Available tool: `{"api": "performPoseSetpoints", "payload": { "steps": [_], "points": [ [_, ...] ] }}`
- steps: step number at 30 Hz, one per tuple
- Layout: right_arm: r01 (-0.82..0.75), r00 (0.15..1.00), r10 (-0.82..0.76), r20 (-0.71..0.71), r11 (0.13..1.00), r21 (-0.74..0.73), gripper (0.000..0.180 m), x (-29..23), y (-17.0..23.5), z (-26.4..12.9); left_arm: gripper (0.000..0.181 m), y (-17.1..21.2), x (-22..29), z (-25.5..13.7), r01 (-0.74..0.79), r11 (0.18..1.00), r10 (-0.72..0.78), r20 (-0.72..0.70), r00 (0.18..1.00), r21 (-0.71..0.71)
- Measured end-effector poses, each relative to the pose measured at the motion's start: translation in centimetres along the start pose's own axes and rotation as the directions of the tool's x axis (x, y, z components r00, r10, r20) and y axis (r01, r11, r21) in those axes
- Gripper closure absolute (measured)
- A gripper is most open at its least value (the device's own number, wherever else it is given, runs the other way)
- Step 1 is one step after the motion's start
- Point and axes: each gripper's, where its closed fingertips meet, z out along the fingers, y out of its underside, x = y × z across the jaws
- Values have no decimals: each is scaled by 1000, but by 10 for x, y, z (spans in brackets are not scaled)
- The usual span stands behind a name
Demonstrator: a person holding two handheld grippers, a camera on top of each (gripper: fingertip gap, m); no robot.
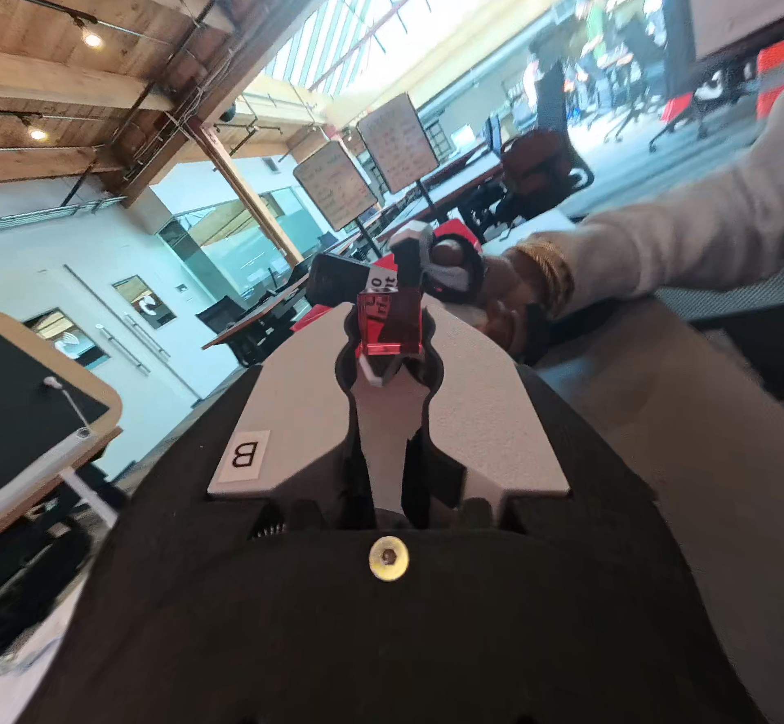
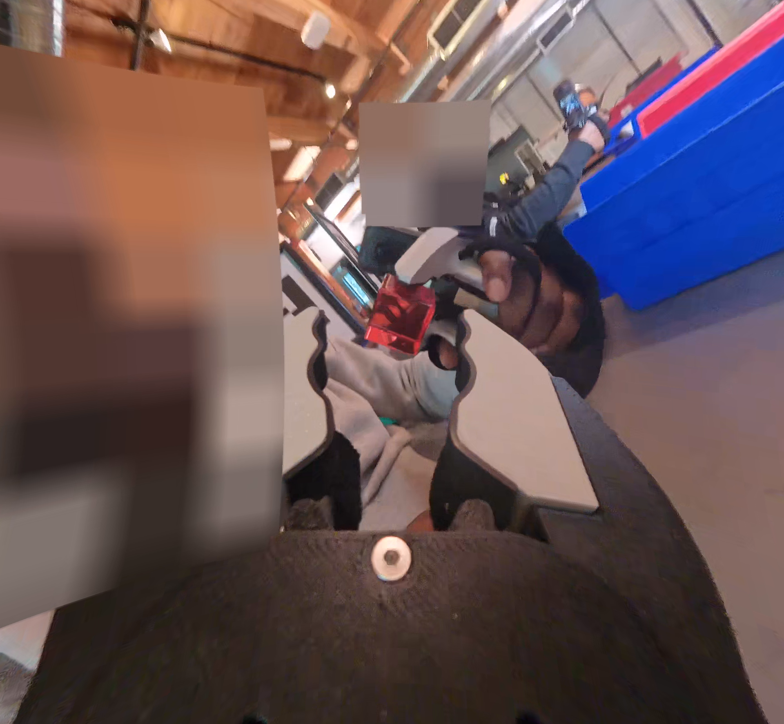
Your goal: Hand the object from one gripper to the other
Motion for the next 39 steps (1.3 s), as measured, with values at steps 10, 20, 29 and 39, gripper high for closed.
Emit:
{"api": "performPoseSetpoints", "payload": {
  "steps": [10,20,29,39],
  "points": [
    [118,989,-123,-84,991,-56,151,7,5,-2,149,11,5,4,71,996,-72,-20,997,-54],
    [899,230,-946,-231,297,-321,151,-14,-6,2,128,-11,-17,-10,899,438,-862,-277,425,14],
    [782,-300,-954,-4,-244,-573,151,5,13,7,133,2,10,-4,905,371,-909,-281,308,-208],
    [765,-306,-952,28,-263,-589,153,9,20,7,153,2,16,-6,895,377,-904,-307,299,-238]
  ]
}}
